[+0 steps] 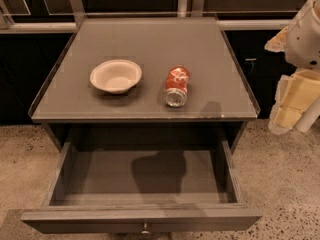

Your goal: Place coke can into top drawer

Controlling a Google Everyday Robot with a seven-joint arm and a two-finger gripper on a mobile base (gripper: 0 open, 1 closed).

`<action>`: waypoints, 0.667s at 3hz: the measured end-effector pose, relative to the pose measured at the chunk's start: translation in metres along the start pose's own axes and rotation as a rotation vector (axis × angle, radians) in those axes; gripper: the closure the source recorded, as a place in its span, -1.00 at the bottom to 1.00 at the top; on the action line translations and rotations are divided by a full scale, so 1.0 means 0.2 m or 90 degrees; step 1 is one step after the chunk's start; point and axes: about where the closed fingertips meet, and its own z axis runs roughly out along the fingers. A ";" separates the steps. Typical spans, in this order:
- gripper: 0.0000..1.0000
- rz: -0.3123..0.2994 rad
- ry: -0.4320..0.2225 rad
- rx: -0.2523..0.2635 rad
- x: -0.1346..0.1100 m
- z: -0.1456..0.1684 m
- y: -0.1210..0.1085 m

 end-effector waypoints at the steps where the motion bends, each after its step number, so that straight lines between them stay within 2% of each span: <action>1: -1.00 0.000 0.000 0.000 0.00 0.00 0.00; 2: -1.00 -0.036 0.002 -0.039 -0.04 0.02 -0.02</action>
Offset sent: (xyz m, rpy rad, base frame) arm 0.0127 0.0183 -0.0080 -0.0230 0.1835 0.1924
